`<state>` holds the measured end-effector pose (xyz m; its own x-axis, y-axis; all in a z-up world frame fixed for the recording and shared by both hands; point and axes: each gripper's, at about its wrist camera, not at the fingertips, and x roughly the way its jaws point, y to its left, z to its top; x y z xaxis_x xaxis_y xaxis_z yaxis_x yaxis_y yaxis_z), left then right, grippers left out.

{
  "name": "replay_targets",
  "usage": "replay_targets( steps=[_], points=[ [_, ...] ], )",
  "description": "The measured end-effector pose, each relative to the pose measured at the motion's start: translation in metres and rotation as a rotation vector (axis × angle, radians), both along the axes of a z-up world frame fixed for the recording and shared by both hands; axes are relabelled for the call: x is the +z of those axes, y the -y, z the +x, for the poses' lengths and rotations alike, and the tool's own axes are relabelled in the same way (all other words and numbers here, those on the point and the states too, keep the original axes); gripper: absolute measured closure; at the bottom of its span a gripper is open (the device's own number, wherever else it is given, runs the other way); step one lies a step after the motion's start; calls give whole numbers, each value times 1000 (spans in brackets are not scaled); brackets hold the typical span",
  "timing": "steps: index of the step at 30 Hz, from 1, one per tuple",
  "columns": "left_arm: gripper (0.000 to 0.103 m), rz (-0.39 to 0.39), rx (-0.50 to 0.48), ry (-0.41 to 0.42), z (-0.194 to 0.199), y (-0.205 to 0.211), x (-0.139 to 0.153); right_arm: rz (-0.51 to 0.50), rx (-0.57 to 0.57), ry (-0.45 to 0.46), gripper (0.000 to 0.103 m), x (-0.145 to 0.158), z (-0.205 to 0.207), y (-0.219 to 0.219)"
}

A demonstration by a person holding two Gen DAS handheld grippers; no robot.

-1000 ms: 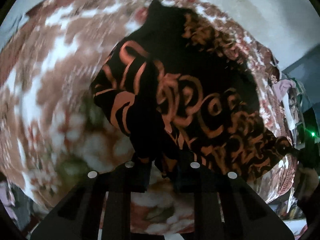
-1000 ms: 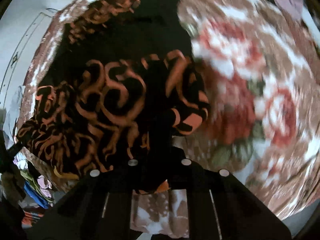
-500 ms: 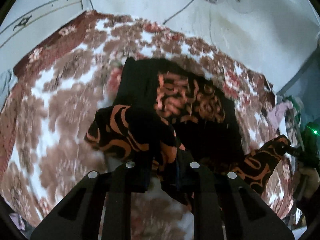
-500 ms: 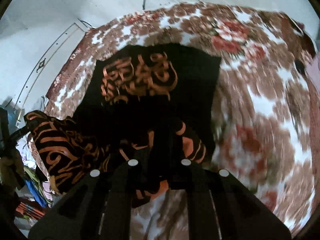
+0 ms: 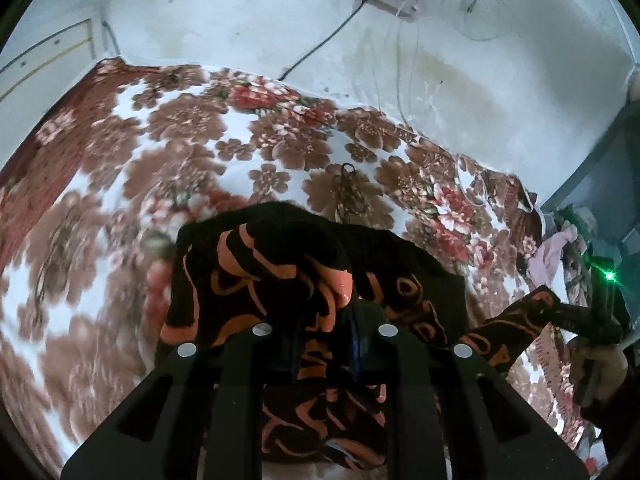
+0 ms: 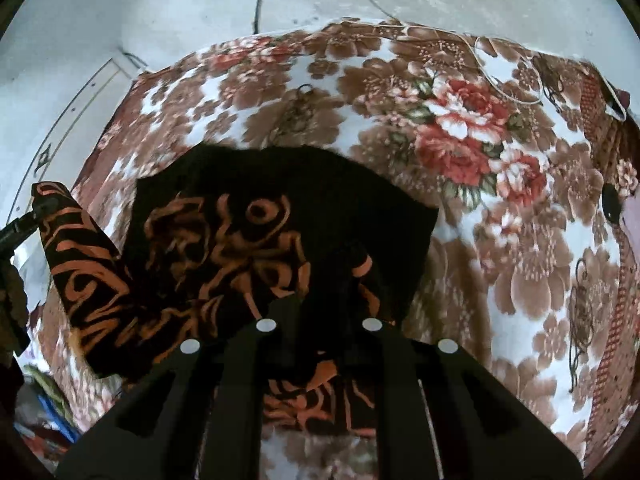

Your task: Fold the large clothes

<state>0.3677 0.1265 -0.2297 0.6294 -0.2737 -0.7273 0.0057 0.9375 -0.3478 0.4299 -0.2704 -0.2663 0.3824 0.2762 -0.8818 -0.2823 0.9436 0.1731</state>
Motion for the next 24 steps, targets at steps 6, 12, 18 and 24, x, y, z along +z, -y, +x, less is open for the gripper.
replay_targets(
  steps=[6,12,18,24],
  points=[
    [87,12,-28,-22,73,-11,-16,10,-38,32,92,-10,65,-14],
    [87,17,32,-86,140,-38,-55,-34,-86,33,92,-40,128,-7],
    [86,50,59,-184,166,-48,-105,-88,-100,-28,92,-91,154,2],
    [66,56,57,-295,176,-54,-148,-119,-92,-67,78,-131,165,8]
  ],
)
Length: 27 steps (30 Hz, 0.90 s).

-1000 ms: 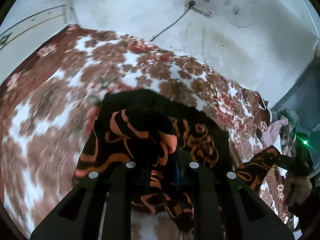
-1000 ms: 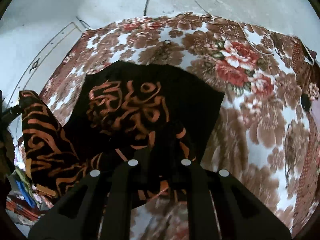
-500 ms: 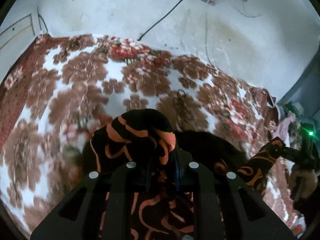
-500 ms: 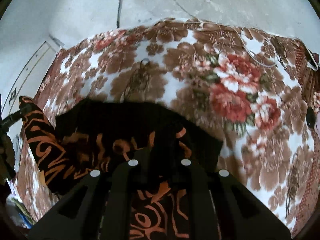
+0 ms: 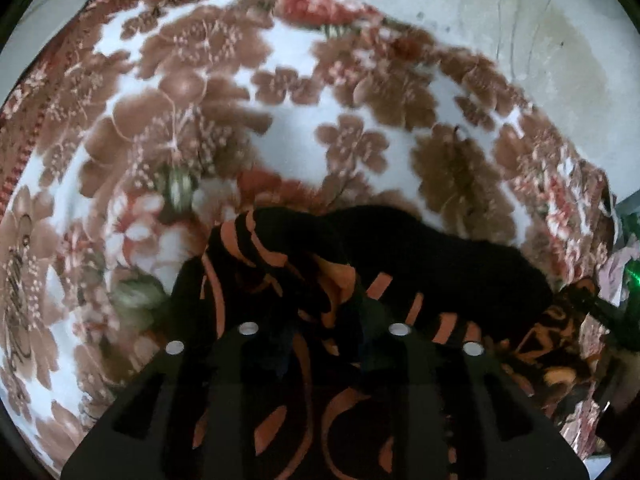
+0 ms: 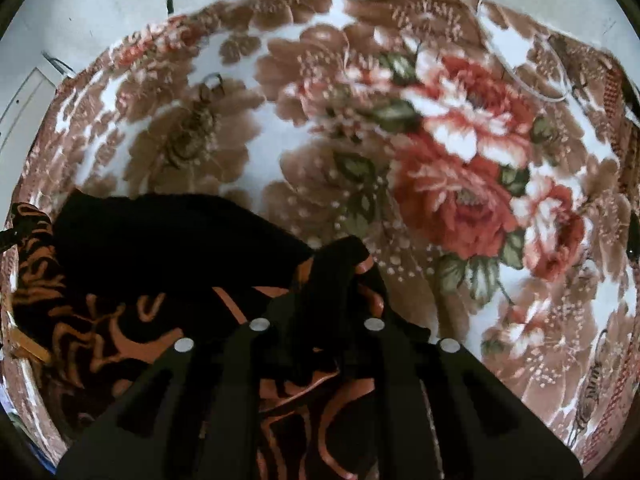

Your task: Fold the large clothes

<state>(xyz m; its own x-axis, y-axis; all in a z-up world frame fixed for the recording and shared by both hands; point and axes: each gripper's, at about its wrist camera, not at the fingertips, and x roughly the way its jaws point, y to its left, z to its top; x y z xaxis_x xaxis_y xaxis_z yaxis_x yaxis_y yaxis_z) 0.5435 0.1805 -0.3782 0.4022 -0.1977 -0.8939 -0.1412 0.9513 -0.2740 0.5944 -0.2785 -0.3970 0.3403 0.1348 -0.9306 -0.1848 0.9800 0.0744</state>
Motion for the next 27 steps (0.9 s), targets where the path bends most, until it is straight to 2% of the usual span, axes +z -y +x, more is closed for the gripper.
replay_targets(
  steps=[1,2,3,4,5,9,10,12,14,20,24,27],
  points=[
    [51,12,2,-7,0,-1,-4,6,4,-3,67,-2,0,1],
    [42,16,3,-8,0,-3,-5,30,0,-1,57,0,0,4],
    [39,5,4,-1,-1,-6,-3,73,-5,5,37,4,-2,6],
    [32,-9,1,14,-2,-9,1,102,-7,14,25,10,-4,8],
    [26,-8,0,30,-4,-10,6,111,-3,31,23,18,-7,9],
    [25,15,-17,133,-15,-19,40,70,45,83,20,43,-13,4],
    [24,22,-22,147,-17,-22,46,39,39,131,9,55,-16,7],
    [23,66,-34,142,-18,-25,51,28,33,190,6,70,-18,13],
    [23,110,-48,127,-20,-27,48,8,31,195,6,74,-16,20],
    [23,249,-123,80,-26,-26,23,-56,10,117,6,34,-17,44],
    [23,287,-155,62,-26,-28,6,-28,-29,88,6,5,-24,60],
    [23,261,-139,67,-21,-33,0,-8,-11,104,6,-5,-20,58]
  ],
)
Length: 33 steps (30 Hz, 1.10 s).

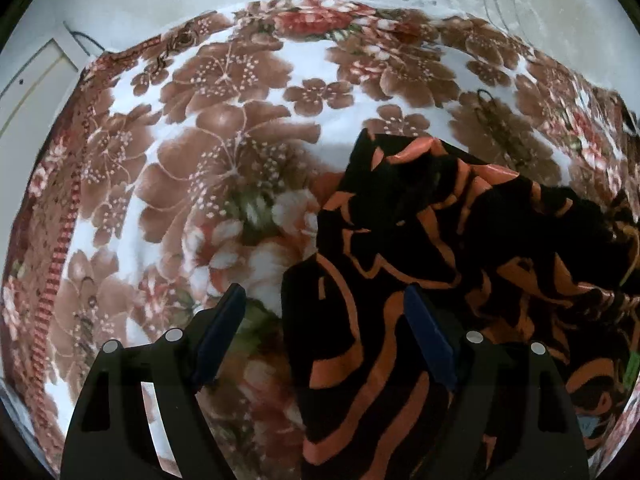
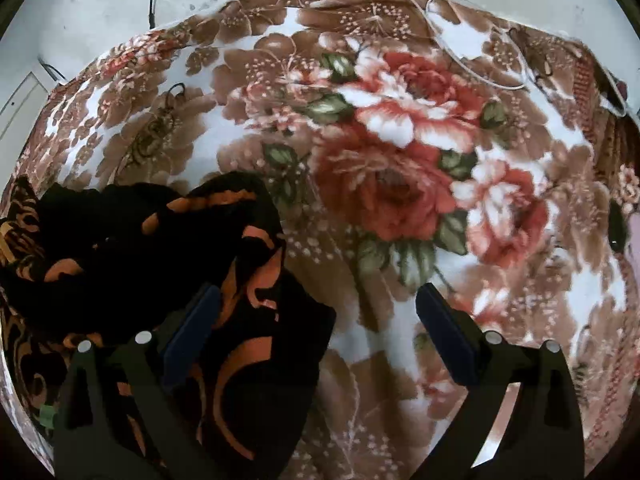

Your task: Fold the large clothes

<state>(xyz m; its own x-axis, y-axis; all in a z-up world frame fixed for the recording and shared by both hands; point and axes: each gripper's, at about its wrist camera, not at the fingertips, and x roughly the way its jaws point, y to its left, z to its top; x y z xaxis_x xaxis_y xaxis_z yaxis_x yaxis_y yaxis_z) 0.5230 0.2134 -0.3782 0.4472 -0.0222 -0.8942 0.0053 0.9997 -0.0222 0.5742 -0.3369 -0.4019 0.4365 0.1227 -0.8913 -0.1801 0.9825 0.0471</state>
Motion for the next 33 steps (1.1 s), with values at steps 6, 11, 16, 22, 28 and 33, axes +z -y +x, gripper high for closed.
replay_targets(
  steps=[6,11,16,22,28,33],
  points=[
    [23,5,-19,12,29,-4,-9,29,57,98,6,13,4,-1],
    [23,-7,-48,13,36,1,-16,11,72,97,6,24,-2,24],
    [23,-18,-48,2,35,4,-27,-109,146,59,6,-11,14,17],
    [23,-35,-53,10,38,10,-28,-92,249,93,6,-20,34,-19],
    [23,-82,-43,29,41,8,-22,117,377,24,6,-1,38,-27],
    [23,-84,-36,26,42,3,-25,120,438,-16,6,-10,47,-38]
  ],
)
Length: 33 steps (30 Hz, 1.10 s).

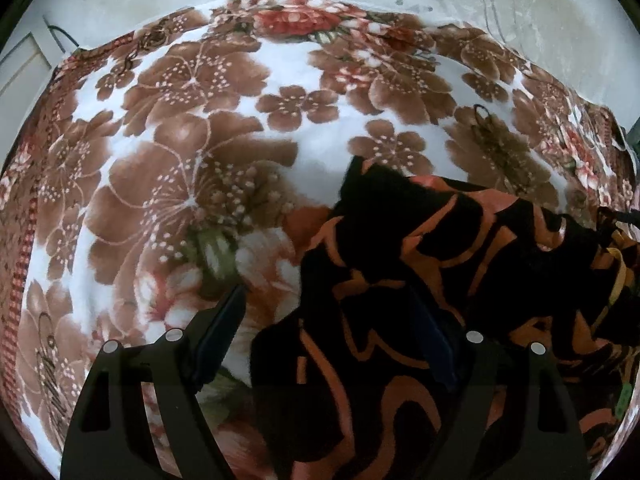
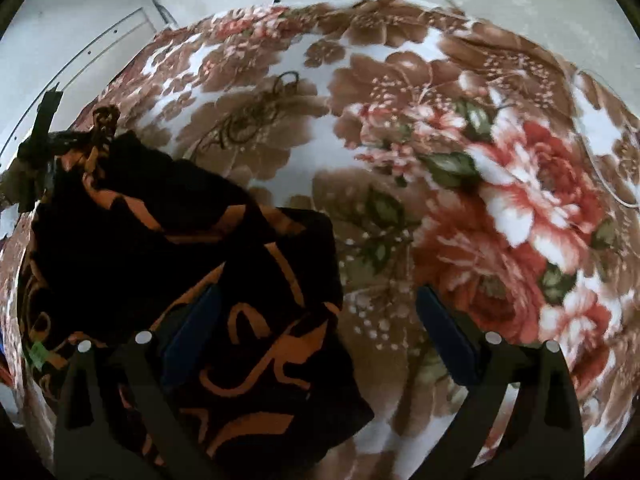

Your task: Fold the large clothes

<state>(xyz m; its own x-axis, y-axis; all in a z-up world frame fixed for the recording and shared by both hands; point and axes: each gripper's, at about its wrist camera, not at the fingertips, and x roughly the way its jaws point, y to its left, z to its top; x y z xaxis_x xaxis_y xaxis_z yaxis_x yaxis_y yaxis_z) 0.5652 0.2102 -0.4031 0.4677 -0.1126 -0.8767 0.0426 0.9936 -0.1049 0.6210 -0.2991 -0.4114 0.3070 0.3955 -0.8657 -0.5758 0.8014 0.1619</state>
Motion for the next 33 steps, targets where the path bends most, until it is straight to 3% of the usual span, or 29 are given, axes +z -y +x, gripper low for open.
replay_targets(
  steps=[5,7,9,12,14,15,17,20,24,26,27,28,30,33],
  points=[
    [24,-72,-17,3,8,-7,-3,81,43,-103,15,-21,12,-12],
    [25,-98,-38,6,14,-7,-4,90,63,-129,35,-27,13,-16],
    [25,-132,-59,5,21,-6,-3,120,61,-150,42,-28,14,-16],
    [39,-181,-106,17,29,0,-1,198,20,-158,50,-25,14,-9],
    [61,-195,-153,0,34,7,-4,241,-11,-171,55,-25,15,-4],
    [67,-183,-184,-18,36,12,-7,247,-22,-172,63,-25,15,-2],
    [92,-143,-236,-52,36,22,-14,254,-74,-169,69,-27,14,6],
    [97,-164,-188,-14,27,16,3,262,-177,-157,78,-23,12,28],
    [97,-237,-77,64,8,-15,45,328,-286,-141,79,1,7,66],
    [97,-229,-37,51,5,-28,53,312,-322,-132,79,9,8,79],
    [97,-223,-12,25,4,-38,51,309,-335,-133,81,11,10,84],
    [97,-212,10,-11,5,-47,42,263,-376,-118,102,12,12,93],
    [97,-198,36,-90,7,-59,18,268,-427,-131,102,4,16,109],
    [96,-187,2,-142,6,-49,-9,251,-382,-145,98,-5,10,101]
  ],
)
